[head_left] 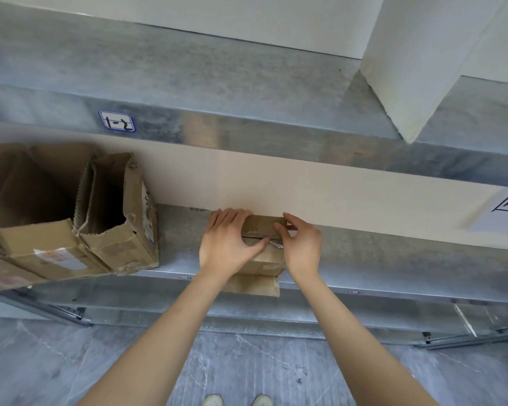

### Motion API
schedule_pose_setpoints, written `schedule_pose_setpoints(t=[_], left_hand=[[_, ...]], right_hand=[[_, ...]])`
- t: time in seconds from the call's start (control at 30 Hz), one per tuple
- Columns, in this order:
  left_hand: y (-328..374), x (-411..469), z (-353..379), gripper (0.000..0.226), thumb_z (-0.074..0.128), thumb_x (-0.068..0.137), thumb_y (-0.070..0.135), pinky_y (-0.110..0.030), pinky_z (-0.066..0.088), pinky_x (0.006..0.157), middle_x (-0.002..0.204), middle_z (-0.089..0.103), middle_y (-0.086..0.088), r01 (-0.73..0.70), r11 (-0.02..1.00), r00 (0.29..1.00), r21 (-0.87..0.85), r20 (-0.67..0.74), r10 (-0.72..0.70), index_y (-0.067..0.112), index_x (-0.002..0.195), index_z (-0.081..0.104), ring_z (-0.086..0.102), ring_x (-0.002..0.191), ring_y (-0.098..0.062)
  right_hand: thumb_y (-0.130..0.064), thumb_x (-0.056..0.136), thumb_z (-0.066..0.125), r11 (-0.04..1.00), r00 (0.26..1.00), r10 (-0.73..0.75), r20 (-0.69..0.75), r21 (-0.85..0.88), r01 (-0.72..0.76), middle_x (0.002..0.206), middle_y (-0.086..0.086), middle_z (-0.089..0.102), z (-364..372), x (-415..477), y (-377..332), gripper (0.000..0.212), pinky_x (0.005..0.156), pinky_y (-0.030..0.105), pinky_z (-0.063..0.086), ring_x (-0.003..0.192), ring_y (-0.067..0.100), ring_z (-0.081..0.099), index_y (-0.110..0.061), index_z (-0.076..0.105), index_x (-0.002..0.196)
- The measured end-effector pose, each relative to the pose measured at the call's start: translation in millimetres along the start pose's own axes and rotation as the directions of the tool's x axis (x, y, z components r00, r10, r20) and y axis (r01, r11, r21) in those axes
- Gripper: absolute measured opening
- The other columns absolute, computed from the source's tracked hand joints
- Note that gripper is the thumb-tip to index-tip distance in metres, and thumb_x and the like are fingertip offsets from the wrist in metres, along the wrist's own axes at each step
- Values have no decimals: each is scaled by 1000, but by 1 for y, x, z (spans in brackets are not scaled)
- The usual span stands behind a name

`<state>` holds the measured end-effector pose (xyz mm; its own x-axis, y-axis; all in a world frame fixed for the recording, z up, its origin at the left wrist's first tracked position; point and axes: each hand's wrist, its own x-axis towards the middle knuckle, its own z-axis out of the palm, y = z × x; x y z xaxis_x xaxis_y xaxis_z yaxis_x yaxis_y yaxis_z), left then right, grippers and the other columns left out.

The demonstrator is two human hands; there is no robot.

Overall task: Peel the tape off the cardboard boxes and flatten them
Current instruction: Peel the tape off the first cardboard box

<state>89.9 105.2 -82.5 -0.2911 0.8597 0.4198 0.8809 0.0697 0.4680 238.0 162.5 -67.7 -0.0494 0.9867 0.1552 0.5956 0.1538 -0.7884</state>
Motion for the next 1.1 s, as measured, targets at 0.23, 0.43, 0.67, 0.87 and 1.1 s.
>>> schedule_pose_setpoints(t=[0.23, 0.43, 0.67, 0.87, 1.1], left_hand=[[1, 0, 0, 57, 71, 69, 62, -30, 41, 99, 107, 67, 8, -14, 1000, 1000, 4, -10, 14, 23, 109, 66, 57, 103, -16], [2, -2, -3, 57, 68, 72, 62, -34, 44, 99, 108, 66, 7, -29, 999, 1000, 17, -8, 29, 22, 112, 65, 56, 104, -17], [2, -6, -5, 55, 65, 74, 62, -34, 42, 100, 108, 66, 7, -48, 998, 999, 30, -12, 48, 23, 112, 64, 57, 104, -18], [2, -10, -7, 55, 64, 75, 63, -35, 44, 98, 108, 66, 7, -62, 997, 998, 43, -26, 64, 23, 112, 64, 56, 103, -18], [1, -10, -6, 56, 65, 75, 64, -35, 43, 100, 109, 66, 7, -69, 996, 997, 57, -20, 71, 23, 114, 65, 57, 104, -18]], right_hand=[[-27, 84, 76, 1000, 1000, 3, -5, -21, -3, 106, 7, 73, -3, 4, 1, 36, 84, 30, 53, 96, 21, 68, -13, 71, 116], [-27, 81, 78, 1000, 1000, -16, 20, 5, 16, 102, 0, 72, -8, 7, 4, 36, 83, 23, 48, 95, 14, 64, -13, 71, 114], [-13, 90, 66, 986, 996, -24, 89, 166, 9, 87, -15, 69, -16, 15, 12, 10, 71, 16, 40, 81, 1, 60, -22, 69, 93], [-12, 91, 63, 984, 991, -47, 123, 177, 25, 80, -11, 71, -26, 24, 11, 8, 69, 3, 37, 78, -9, 59, -20, 64, 94], [-8, 91, 62, 980, 985, -6, 173, 199, -29, 84, -9, 68, -24, 29, 12, 12, 73, 19, 44, 81, -1, 60, -20, 65, 89]])
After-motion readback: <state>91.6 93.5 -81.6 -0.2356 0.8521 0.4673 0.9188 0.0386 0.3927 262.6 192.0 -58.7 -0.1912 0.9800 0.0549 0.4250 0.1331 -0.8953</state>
